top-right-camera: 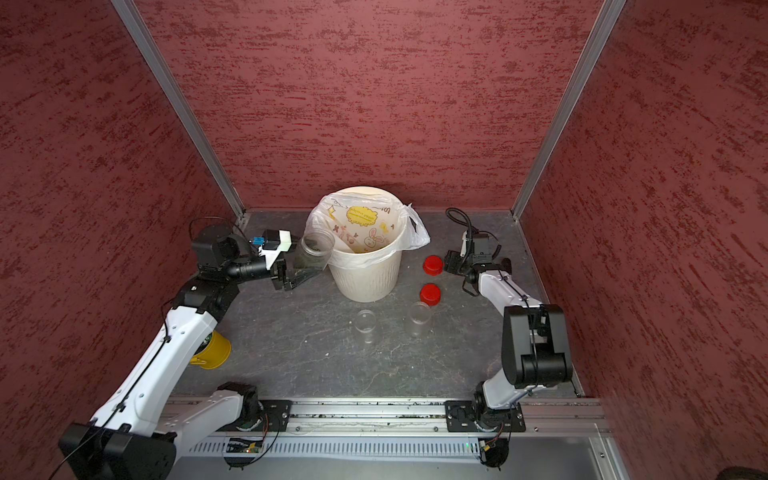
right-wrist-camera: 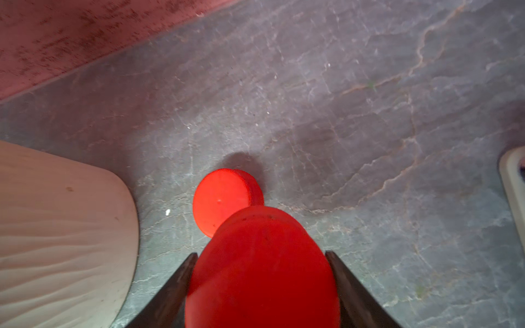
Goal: Empty moldy tea leaves from jars
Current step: Place the lid at the center of the board.
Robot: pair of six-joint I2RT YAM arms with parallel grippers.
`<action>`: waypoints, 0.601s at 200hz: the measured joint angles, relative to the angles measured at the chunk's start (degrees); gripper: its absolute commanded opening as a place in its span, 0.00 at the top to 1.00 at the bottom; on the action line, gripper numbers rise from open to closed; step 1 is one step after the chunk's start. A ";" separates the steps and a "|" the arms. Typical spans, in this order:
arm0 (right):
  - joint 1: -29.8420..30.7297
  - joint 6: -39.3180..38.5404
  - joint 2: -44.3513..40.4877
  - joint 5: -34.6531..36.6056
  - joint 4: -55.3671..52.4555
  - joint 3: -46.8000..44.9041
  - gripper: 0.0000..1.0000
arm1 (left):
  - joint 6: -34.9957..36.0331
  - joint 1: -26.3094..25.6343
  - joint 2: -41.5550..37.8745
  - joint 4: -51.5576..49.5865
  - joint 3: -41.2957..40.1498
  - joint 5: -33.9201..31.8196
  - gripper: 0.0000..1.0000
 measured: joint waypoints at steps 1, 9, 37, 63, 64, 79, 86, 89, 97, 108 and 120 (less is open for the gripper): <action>-0.02 0.00 0.04 0.02 0.00 0.00 0.69 | 0.00 0.00 0.00 0.00 0.00 0.00 0.35; -0.13 0.00 0.61 0.42 0.11 0.00 0.69 | 0.00 0.00 0.00 0.00 0.00 0.00 0.35; -0.48 -0.02 2.82 1.27 0.26 0.00 0.69 | 0.00 0.00 0.00 0.02 0.00 -0.02 0.35; -0.70 -0.02 4.70 1.62 0.26 0.00 0.68 | 0.00 0.00 0.00 0.00 0.00 -0.07 0.35; -0.70 -0.02 4.74 1.62 0.28 0.00 0.68 | 0.00 0.00 0.00 0.00 0.00 -0.07 0.35; -0.74 -0.04 5.53 1.95 0.28 0.00 0.67 | 0.00 0.00 0.00 0.00 0.00 -0.07 0.35; -0.74 -0.07 5.92 2.05 0.28 0.00 0.67 | 0.00 0.00 0.00 0.02 0.00 -0.07 0.35; -0.74 -0.07 6.10 2.14 0.28 0.00 0.67 | 0.00 0.00 0.00 0.00 0.00 -0.07 0.35; -0.74 -0.13 6.62 2.36 0.26 0.00 0.66 | 0.00 0.00 0.00 0.00 0.00 -0.07 0.35; -0.76 -0.26 7.28 2.54 0.20 0.00 0.65 | 0.00 0.00 0.00 0.00 0.00 -0.07 0.35; -0.76 -0.46 7.80 2.84 0.07 0.00 0.65 | 0.00 0.00 0.00 0.00 0.00 -0.07 0.35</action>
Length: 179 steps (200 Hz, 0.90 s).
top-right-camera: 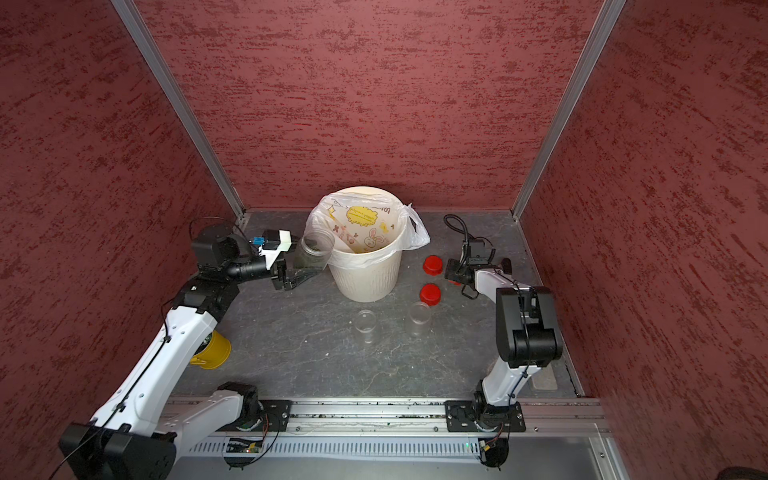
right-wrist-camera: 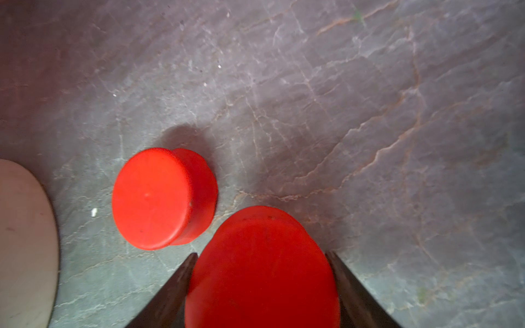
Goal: Empty moldy tea leaves from jars
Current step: Place the lid at the center of the board.
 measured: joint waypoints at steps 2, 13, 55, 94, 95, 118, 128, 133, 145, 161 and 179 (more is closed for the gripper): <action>0.00 -0.02 0.11 0.04 0.00 0.02 0.65 | 0.00 0.00 0.00 0.00 0.00 0.00 0.35; -0.02 -0.20 0.50 0.35 -0.09 0.15 0.64 | 0.00 0.00 0.00 0.00 0.00 0.00 0.35; -0.02 -0.66 1.64 0.72 -0.22 0.72 0.58 | 0.00 0.00 0.00 0.00 0.00 -0.02 0.35; -0.02 -0.68 1.77 0.85 -0.28 0.74 0.44 | 0.00 0.00 0.00 0.00 0.00 -0.04 0.35; -0.02 -0.68 1.77 0.85 -0.28 0.74 0.44 | 0.00 0.00 0.00 0.02 0.00 -0.04 0.35; -0.02 -0.68 1.77 0.85 -0.35 0.74 0.40 | 0.00 0.00 0.00 0.00 0.00 -0.04 0.35; -0.02 -0.70 1.77 0.85 -0.37 0.74 0.39 | 0.02 0.00 0.00 0.00 0.00 -0.04 0.35; -0.02 -0.70 1.79 0.85 -0.39 0.74 0.38 | 0.02 0.00 0.00 0.00 0.00 -0.04 0.35; -0.02 -0.70 1.79 0.85 -0.42 0.74 0.36 | 0.02 0.00 0.00 0.00 0.00 -0.07 0.35; -0.02 -0.70 1.79 0.85 -0.44 0.74 0.33 | 0.00 0.00 0.00 0.00 0.00 -0.07 0.35; -0.02 -0.72 1.81 0.85 -0.44 0.74 0.29 | 0.00 0.00 0.00 0.00 0.00 -0.07 0.35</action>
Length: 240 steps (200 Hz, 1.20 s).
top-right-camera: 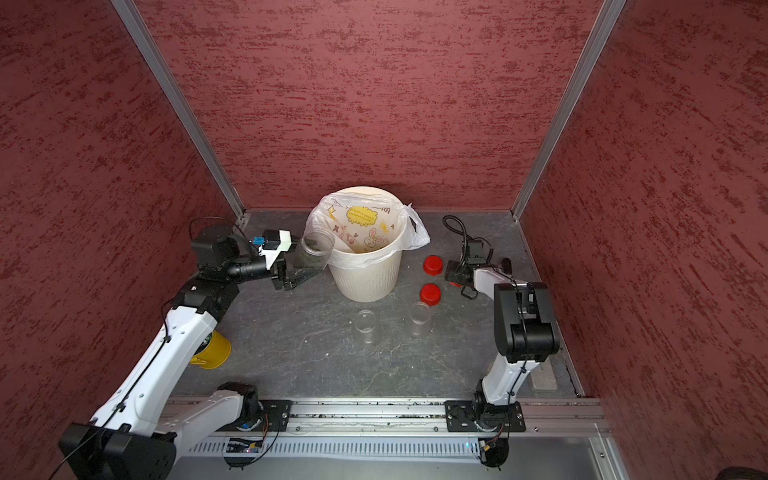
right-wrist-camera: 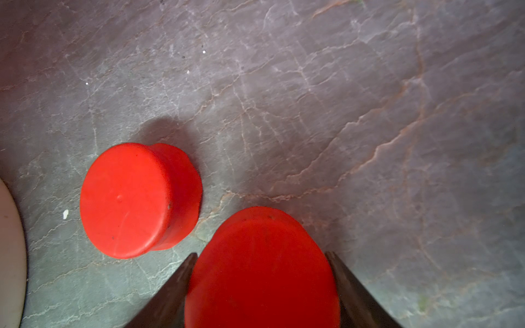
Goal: Empty moldy tea leaves from jars
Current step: Place the lid at the center of the board.
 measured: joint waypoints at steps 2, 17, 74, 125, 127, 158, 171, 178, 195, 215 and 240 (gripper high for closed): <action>0.00 0.02 0.00 0.00 0.00 0.00 0.28 | 0.00 0.00 0.00 0.00 0.00 0.00 0.35; 0.00 -0.11 0.00 -0.02 0.00 0.00 0.25 | 0.02 0.00 0.00 0.00 0.00 0.00 0.35; 0.00 -0.15 0.00 -0.09 -0.09 0.00 0.20 | 0.02 0.00 0.00 0.00 0.00 -0.02 0.35; 0.00 0.35 -3.04 -0.94 -0.44 0.00 0.12 | 0.07 0.04 0.00 -0.15 0.00 -1.68 0.34; 0.00 0.33 -3.23 -0.96 -0.44 0.00 0.11 | 0.09 0.04 0.00 -0.22 0.00 -1.79 0.34; 0.00 1.29 -9.27 -2.03 -0.13 -0.26 0.01 | 0.22 0.00 0.00 -1.31 0.76 -4.79 0.34; 0.00 1.53 -12.11 -2.45 0.31 -0.85 0.01 | 0.63 0.00 0.02 -2.51 2.01 -6.21 0.34; 0.00 1.64 -13.66 -2.67 0.50 -1.25 0.01 | 1.11 0.00 0.15 -3.74 3.23 -7.04 0.34; 0.00 1.90 -17.38 -3.26 0.83 -2.05 0.01 | 2.73 -0.04 1.22 -7.04 7.82 -9.29 0.35; -0.02 2.21 -21.09 -4.17 0.85 -2.25 0.01 | 5.38 -0.35 3.39 -11.17 13.88 -12.83 0.34; -0.02 2.69 -25.35 -5.53 0.92 -2.29 0.01 | 10.40 -1.33 7.39 -19.93 22.97 -19.02 0.35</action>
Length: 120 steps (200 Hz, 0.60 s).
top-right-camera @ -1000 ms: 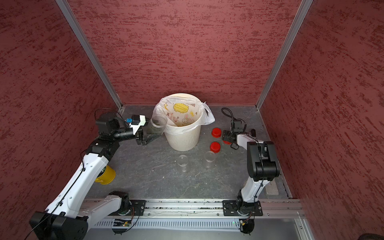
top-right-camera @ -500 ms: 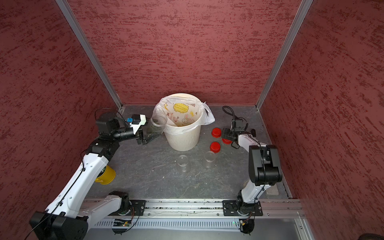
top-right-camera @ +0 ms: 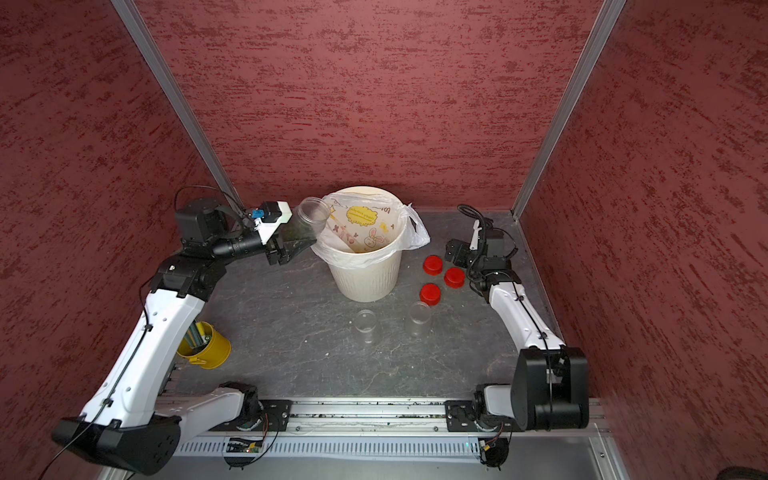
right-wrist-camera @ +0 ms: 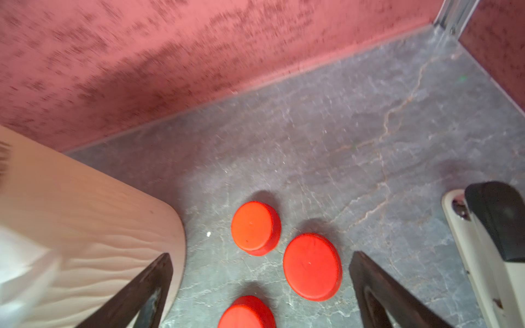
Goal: Empty moldy tea leaves from jars
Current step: Place the lid at the center of the board, then pour the moldy tea leaves from the jar into the trash bin.
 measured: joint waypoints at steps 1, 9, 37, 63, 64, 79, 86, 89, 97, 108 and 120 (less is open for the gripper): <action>0.02 0.02 -0.11 -0.02 0.00 0.00 0.01 | 0.31 -0.07 0.20 -0.46 0.44 -0.31 0.34; 0.02 0.13 -1.33 -0.37 0.02 0.00 0.01 | 1.92 -0.44 1.36 -2.84 2.93 -2.67 0.35; 0.02 0.31 -4.66 -1.62 0.37 0.00 0.01 | 7.78 -2.16 4.00 -9.66 8.20 -11.63 0.35; 0.02 0.44 -5.55 -2.95 0.46 0.00 0.01 | 13.31 -6.51 6.69 -14.60 11.82 -22.12 0.35; 0.02 0.44 -5.55 -2.97 0.48 0.00 0.01 | 13.64 -6.88 6.88 -14.95 12.07 -22.80 0.35; 0.02 0.46 -5.73 -3.41 0.46 0.02 0.01 | 16.79 -10.71 8.98 -17.70 14.49 -28.55 0.35; 0.02 0.46 -5.73 -3.74 0.44 0.07 0.01 | 18.34 -12.26 9.94 -19.10 15.61 -30.75 0.35; 0.02 0.46 -5.73 -3.91 0.44 0.09 0.01 | 18.78 -12.72 10.27 -19.50 15.96 -31.58 0.35; 0.02 0.44 -5.73 -4.35 0.28 0.28 0.01 | 20.24 -13.84 11.06 -20.55 16.83 -33.79 0.35; 0.02 0.44 -5.73 -4.76 0.17 0.66 0.01 | 22.34 -14.80 12.09 -21.92 18.10 -37.09 0.35; 0.02 0.42 -5.73 -5.07 0.22 1.03 0.01 | 24.44 -15.56 13.27 -23.32 19.63 -40.94 0.36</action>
